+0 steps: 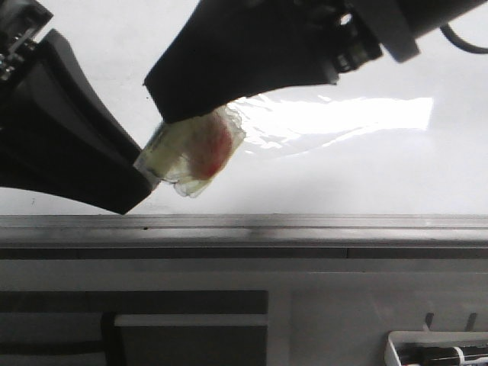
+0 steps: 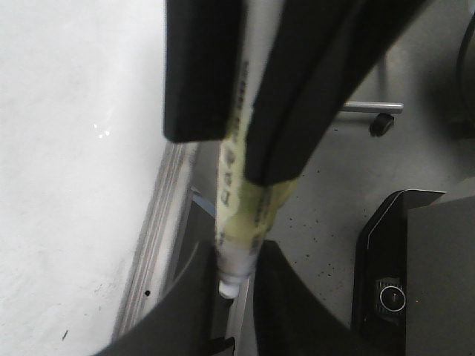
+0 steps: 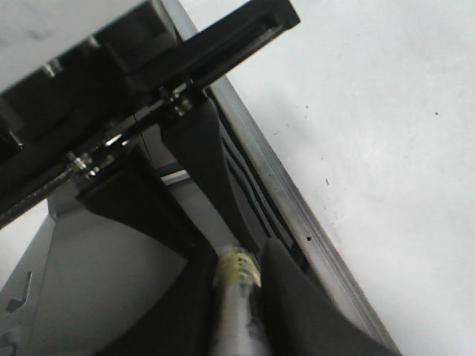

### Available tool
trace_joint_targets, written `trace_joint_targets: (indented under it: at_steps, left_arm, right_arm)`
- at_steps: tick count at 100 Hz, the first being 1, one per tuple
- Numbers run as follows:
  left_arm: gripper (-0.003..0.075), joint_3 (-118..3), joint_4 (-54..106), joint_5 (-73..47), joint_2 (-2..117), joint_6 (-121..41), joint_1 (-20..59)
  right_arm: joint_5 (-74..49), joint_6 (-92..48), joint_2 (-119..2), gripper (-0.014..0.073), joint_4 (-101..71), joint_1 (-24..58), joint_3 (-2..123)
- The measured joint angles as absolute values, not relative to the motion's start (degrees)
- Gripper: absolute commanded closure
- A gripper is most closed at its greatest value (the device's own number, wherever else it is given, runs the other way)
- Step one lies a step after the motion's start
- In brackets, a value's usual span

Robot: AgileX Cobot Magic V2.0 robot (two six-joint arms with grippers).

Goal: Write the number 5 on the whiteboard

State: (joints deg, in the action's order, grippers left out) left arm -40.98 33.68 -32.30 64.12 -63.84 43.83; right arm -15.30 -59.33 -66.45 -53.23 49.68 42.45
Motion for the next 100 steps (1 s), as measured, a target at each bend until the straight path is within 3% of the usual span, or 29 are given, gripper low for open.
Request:
trace_joint_targets:
  at_steps: [10,22,27,32,47,66,93,100]
  left_arm:
    - [0.0554,-41.0,33.7,-32.3,64.1,-63.7,43.8]
    - [0.0284,-41.0,33.7,-31.7,62.8,-61.4,43.8]
    - [0.0222,-41.0,33.7,-31.3,61.9,-59.6,43.8]
    - [0.0207,-41.1,33.8,-30.7,60.5,-57.7,43.8]
    - [0.0265,-41.3,34.3,-30.2,53.6,-52.6,41.5]
    - [0.0430,-36.9,34.7,-23.7,41.0,-44.5,35.3]
    - [0.0738,-23.8,36.4,-15.2,25.7,-34.4,27.6]
    - [0.0741,-22.2,37.2,-15.2,23.9,-34.1,27.2]
  right_arm:
    - [-15.3,-59.4,-66.6,0.0660,-53.1,49.7,42.5]
    - [-16.0,-59.4,-66.4,0.0653,-53.1,49.7,42.7]
    - [-16.4,-59.4,-65.7,0.0653,-53.1,49.7,42.7]
    - [-16.9,-59.4,-65.0,0.0653,-53.1,49.7,42.7]
    - [-20.8,-59.3,-61.8,0.0652,-50.7,48.5,43.2]
    - [-21.7,-59.3,-57.5,0.0643,-48.5,45.7,44.7]
    - [-15.9,-59.3,-59.8,0.0643,-46.5,40.4,45.4]
    - [-15.6,-59.3,-61.4,0.0643,-46.5,39.5,47.0]
